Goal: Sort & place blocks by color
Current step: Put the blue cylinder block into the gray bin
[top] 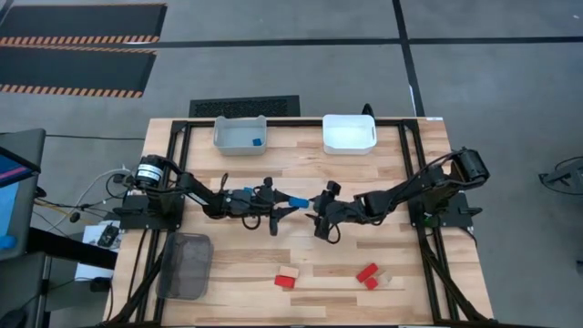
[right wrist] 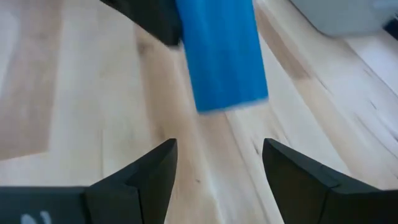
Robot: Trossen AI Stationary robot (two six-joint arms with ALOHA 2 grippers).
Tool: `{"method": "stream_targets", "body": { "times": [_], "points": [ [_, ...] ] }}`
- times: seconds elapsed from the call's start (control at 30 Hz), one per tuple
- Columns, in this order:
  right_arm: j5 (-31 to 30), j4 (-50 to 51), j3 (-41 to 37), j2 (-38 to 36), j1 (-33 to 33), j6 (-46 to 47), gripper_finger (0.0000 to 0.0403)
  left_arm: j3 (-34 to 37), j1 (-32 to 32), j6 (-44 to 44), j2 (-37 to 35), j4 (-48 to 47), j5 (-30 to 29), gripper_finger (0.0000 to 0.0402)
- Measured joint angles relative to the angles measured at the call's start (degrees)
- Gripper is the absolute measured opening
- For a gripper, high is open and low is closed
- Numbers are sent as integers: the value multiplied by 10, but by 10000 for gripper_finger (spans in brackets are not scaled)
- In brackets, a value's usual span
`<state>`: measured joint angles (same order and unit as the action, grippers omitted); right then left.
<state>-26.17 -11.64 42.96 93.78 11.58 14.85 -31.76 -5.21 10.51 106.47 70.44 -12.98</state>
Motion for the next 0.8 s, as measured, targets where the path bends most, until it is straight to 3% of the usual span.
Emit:
{"method": "stream_targets", "body": {
  "times": [0.37, 0.53, 0.8],
  "points": [
    [-54, 71, 0, 0, -5, 62, 260, 71, 73, 1, -119, -37, -111, 116],
    [-54, 71, 0, 0, -5, 63, 260, 97, 150, 7, -213, -148, -152, 116],
    [-58, 66, 0, 0, -12, 61, 260, 97, 275, 40, -301, -327, -144, 116]
  ]
}}
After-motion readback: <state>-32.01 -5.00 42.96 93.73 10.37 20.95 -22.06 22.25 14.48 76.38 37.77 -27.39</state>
